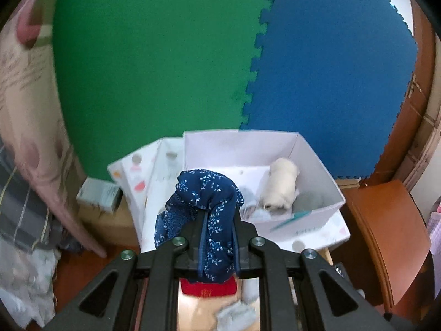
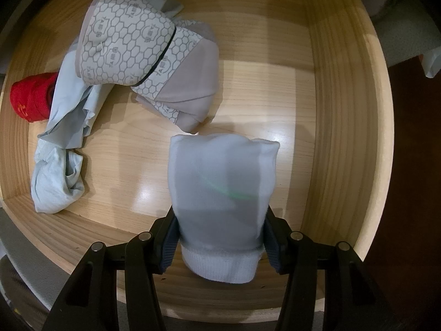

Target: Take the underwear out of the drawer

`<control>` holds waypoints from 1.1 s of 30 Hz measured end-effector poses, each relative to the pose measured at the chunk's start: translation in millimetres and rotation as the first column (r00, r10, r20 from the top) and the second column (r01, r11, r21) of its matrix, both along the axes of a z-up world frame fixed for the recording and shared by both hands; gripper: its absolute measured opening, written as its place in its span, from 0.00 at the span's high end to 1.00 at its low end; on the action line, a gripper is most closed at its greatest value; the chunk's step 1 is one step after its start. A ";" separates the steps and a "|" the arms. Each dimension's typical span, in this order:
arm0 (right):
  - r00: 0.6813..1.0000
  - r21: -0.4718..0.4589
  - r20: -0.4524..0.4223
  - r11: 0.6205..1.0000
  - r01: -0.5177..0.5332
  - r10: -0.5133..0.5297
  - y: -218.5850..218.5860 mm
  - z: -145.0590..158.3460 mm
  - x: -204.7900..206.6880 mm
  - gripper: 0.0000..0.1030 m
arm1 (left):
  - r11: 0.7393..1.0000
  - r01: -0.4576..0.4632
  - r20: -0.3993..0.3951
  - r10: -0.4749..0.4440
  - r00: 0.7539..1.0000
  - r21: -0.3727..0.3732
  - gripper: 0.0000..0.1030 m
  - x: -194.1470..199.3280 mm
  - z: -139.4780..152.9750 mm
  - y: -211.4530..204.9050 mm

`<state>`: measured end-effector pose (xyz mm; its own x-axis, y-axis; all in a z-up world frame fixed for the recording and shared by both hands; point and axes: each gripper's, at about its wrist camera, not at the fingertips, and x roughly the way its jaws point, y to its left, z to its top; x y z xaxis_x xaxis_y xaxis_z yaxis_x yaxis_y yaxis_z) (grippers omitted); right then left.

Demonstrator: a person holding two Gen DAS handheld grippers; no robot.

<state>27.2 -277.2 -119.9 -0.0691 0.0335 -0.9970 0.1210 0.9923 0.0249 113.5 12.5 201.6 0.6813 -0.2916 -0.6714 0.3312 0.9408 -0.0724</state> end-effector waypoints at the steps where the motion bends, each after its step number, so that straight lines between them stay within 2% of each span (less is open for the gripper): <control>1: 1.000 -0.002 0.001 1.000 -0.002 0.002 0.2 0.3 0.5 0.51 | 1.000 0.011 0.007 -0.011 1.000 -0.004 0.86 7.3 1.8 -4.1; 5: 1.000 -0.002 0.004 1.000 0.000 0.000 -3.6 3.0 -1.0 0.51 | 0.999 0.032 0.020 -0.031 0.999 -0.020 0.86 34.7 1.8 -17.3; 9: 1.000 -0.001 0.004 1.000 0.002 -0.002 -4.0 4.7 -2.5 0.51 | 0.998 0.059 -0.017 -0.059 0.998 -0.019 0.86 61.2 -10.8 -33.3; 12: 1.000 0.002 0.003 1.000 0.006 -0.006 -5.5 5.1 -1.8 0.51 | 0.998 0.060 -0.045 -0.059 0.997 0.012 0.86 74.3 -26.6 -44.9; 18: 1.000 0.005 0.004 1.000 0.011 -0.011 -8.8 3.7 -1.1 0.51 | 0.998 0.046 -0.159 -0.038 0.987 0.049 0.86 97.7 -68.9 -60.7; 24: 1.000 0.010 0.004 1.000 0.017 -0.017 -11.9 1.4 -0.8 0.51 | 0.992 0.059 -0.184 -0.037 0.982 0.116 0.86 103.1 -87.4 -71.9; 29: 1.000 0.015 0.004 1.000 0.020 -0.020 -16.1 -0.1 -0.6 0.51 | 0.991 0.039 -0.201 -0.012 0.979 0.130 0.82 106.5 -94.9 -73.4; 33: 1.000 0.015 0.006 1.000 0.017 -0.017 -17.0 0.0 -1.3 0.51 | 0.990 0.000 -0.217 0.031 0.976 0.140 0.67 109.4 -96.7 -72.5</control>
<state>25.9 -294.2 -119.9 -0.0627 0.0491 -0.9968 0.1381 0.9896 0.0401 222.9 -59.9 104.9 0.5177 -0.1762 -0.8372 0.3071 0.9516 -0.0103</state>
